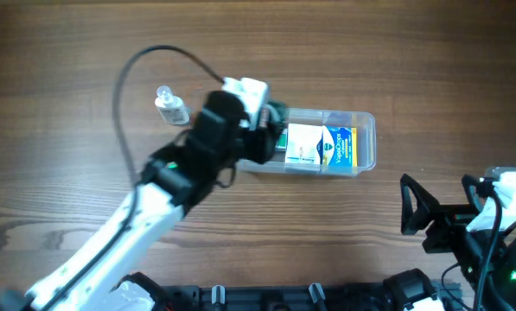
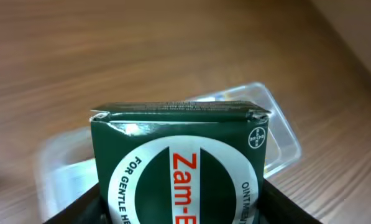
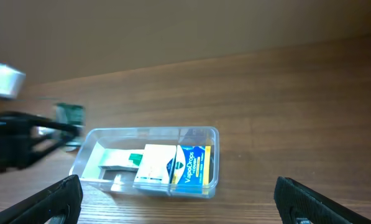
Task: Pack container
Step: 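Place the Zam-Buk tin into the container and release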
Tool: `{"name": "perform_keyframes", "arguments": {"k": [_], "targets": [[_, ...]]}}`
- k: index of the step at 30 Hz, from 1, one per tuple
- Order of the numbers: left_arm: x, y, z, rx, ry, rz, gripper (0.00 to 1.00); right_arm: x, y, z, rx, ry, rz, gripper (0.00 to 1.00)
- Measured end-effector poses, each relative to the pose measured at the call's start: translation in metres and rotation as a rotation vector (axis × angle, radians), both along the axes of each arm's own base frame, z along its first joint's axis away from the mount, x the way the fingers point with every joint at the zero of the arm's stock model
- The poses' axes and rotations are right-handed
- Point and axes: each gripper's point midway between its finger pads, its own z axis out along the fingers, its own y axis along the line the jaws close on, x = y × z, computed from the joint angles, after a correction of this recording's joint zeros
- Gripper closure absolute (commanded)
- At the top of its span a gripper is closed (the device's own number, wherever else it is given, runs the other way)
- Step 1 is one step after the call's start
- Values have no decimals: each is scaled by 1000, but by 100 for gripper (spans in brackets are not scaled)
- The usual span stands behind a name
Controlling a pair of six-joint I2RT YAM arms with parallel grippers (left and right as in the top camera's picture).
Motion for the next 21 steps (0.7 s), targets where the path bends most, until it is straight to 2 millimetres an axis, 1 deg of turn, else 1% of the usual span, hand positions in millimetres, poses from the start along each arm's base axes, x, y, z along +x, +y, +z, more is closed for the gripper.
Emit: {"name": "perform_keyframes", "arguments": {"k": [1, 3, 4, 8, 10, 11, 14, 17, 18, 21], "targets": [[3, -18, -9, -6, 0, -29, 49, 0, 0, 0, 0, 0, 0, 0], [7, -39, -27, -9, 20, -50, 48, 0, 0, 0, 0, 1, 0, 0], [8, -50, -42, -1, 44, -61, 48, 0, 0, 0, 0, 1, 0, 0], [9, -76, -97, 64, 149, -85, 48, 0, 0, 0, 0, 1, 0, 0], [12, -84, -119, 84, 197, -77, 48, 0, 0, 0, 0, 1, 0, 0], [14, -86, -127, 88, 214, -69, 48, 0, 0, 0, 0, 1, 0, 0], [21, -92, -145, 85, 248, -45, 44, 0, 0, 0, 0, 1, 0, 0], [21, -92, -157, 89, 276, -29, 38, 0, 0, 0, 0, 1, 0, 0], [21, -92, -159, 89, 281, -25, 31, 0, 0, 0, 0, 1, 0, 0], [22, -93, -158, 81, 286, -16, 24, 0, 0, 0, 0, 1, 0, 0]]}}
